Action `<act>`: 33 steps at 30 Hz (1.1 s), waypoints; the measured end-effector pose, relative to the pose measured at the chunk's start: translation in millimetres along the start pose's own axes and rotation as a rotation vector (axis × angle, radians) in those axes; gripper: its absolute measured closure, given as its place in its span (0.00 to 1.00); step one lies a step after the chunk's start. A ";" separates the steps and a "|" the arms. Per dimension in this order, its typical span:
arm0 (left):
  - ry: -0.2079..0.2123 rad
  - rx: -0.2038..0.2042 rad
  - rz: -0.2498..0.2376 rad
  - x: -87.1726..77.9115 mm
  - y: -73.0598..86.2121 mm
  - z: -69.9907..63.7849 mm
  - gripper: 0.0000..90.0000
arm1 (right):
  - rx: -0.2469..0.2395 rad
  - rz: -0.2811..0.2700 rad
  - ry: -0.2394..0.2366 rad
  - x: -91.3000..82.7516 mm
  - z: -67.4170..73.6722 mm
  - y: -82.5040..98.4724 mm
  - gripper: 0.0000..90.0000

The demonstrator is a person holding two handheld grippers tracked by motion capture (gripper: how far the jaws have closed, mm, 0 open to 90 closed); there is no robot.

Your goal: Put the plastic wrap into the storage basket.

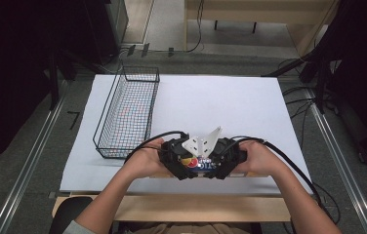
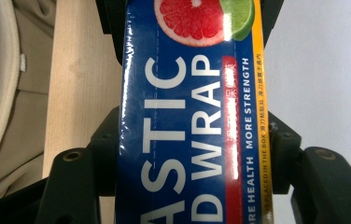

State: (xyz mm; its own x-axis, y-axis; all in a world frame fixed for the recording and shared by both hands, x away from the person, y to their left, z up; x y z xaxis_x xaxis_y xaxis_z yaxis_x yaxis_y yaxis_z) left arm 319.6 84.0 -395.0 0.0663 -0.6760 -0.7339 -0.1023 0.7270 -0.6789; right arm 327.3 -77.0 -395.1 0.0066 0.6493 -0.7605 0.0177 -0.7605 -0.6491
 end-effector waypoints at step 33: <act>-0.098 -0.136 0.000 -26.5 12.6 19.4 0.44 | 0.108 -0.186 0.136 -75.3 -14.1 29.1 0.25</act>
State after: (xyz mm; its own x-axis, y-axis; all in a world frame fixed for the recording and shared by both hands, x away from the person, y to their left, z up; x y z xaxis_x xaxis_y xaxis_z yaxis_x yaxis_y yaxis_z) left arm 335.7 113.4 -384.5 0.1624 -0.6560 -0.7371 -0.2353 0.6997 -0.6745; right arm 341.4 -147.9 -356.5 0.1478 0.7676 -0.6236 -0.0760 -0.6199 -0.7810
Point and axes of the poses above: each handheld gripper's, and its own axes: x roughly forward along the jaws, y roughly out of its underside, z roughly to its left, the point moved 1 cm from there along x, roughly forward along the jaws, and after that the axes turned 13 degrees about -z, right-handed, at the moved point
